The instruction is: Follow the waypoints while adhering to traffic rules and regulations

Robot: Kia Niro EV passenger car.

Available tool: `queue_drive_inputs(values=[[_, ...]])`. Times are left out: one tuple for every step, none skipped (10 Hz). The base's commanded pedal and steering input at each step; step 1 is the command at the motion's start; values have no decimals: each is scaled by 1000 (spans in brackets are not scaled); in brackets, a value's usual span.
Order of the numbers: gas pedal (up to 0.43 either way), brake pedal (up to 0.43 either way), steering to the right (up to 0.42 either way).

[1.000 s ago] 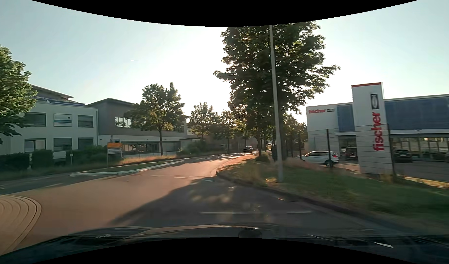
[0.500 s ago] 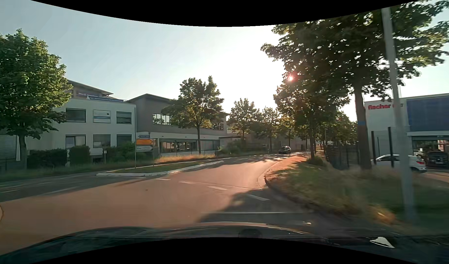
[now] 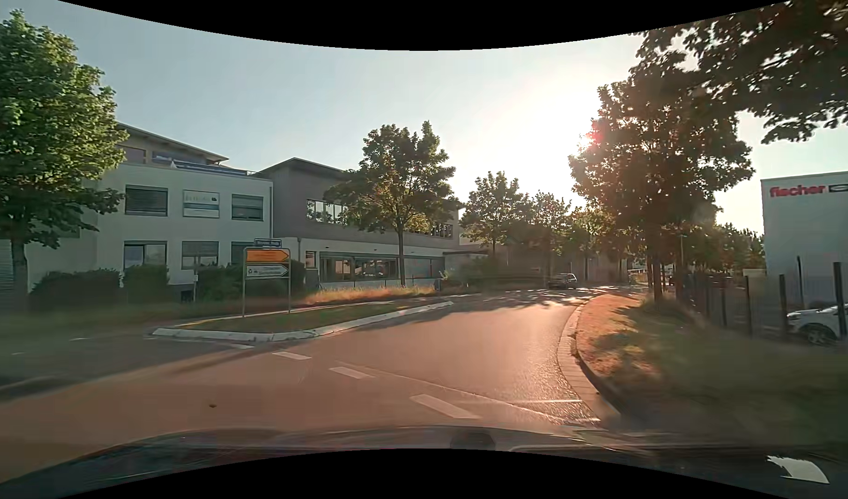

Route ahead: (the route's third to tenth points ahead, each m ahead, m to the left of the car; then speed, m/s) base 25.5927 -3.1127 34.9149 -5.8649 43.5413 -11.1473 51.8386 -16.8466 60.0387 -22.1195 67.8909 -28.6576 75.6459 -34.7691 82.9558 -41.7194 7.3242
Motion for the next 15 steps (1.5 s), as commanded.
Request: queue_drive_inputs(values=[[150,0,25],[157,0,43],[157,0,64],[157,0,80],[169,0,93],[177,0,99],[197,0,103],[209,0,107],[209,0,108],[209,0,107],[220,0,104],[228,0,102],[228,0,97],[228,0,91],[228,0,90]])
